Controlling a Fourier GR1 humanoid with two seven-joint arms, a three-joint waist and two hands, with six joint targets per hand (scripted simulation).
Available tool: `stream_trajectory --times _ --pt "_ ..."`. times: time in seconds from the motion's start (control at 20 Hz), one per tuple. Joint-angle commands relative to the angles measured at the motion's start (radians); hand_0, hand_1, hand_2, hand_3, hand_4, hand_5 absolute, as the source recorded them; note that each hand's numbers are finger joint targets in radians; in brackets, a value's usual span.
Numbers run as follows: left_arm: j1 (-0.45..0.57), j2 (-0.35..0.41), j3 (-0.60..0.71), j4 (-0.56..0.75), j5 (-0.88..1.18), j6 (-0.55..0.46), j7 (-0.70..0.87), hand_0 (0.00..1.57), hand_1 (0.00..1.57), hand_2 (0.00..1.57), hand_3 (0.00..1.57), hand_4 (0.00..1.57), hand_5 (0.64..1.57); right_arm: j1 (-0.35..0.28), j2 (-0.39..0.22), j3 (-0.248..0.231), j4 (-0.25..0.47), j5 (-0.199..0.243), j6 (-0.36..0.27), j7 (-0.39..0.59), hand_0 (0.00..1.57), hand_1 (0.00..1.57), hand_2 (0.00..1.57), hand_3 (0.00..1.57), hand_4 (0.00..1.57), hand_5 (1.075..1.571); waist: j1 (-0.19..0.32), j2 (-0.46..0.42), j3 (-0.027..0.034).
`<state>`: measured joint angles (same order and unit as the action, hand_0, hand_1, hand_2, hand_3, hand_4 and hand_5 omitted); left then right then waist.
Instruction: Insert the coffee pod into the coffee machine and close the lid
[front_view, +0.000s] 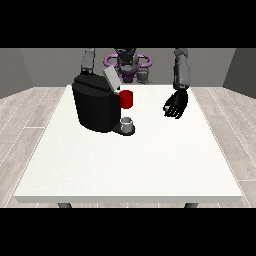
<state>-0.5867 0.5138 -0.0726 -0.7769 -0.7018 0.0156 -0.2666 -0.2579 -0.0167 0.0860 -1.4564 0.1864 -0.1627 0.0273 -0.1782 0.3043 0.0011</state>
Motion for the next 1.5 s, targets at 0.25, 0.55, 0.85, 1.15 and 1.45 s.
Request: stream_trajectory --times 0.25,0.55,0.85,1.15,1.45 --pt "-0.053 0.017 -0.021 0.129 -0.103 -0.036 -0.022 0.76 0.76 0.98 0.86 0.40 1.571 -0.021 0.004 -0.043 0.051 -0.041 0.018 -0.014 0.00 0.00 0.00 0.00 0.00 1.571 0.005 -0.025 -0.0014" --pt "-0.099 -0.041 -0.004 0.157 -0.124 0.007 -0.033 1.15 1.15 1.26 1.16 0.47 1.571 -0.044 -0.027 -0.076 0.108 -0.059 0.038 -0.048 0.00 0.00 0.00 0.00 0.00 1.571 0.003 -0.013 -0.0015" --pt "-0.109 -0.070 0.030 0.126 -0.032 -0.145 -0.111 1.45 1.45 1.44 1.36 0.52 1.571 0.008 -0.018 -0.067 0.160 0.007 -0.031 0.002 0.00 0.00 0.00 0.00 0.00 1.571 0.044 -0.134 -0.0014" --pt "-0.196 -0.093 0.024 0.080 -0.037 -0.291 -0.002 1.38 1.38 1.38 1.33 0.49 1.571 0.002 -0.037 -0.091 0.266 0.012 -0.020 -0.026 0.00 0.00 0.00 0.00 0.00 1.571 0.062 -0.199 -0.0008" --pt "-0.307 -0.078 0.037 0.043 -0.038 -0.376 0.047 1.33 1.33 1.35 1.32 0.59 1.571 -0.033 -0.037 -0.093 0.288 -0.001 -0.002 -0.042 0.00 0.00 0.00 0.00 0.00 1.571 0.041 -0.222 -0.0007"
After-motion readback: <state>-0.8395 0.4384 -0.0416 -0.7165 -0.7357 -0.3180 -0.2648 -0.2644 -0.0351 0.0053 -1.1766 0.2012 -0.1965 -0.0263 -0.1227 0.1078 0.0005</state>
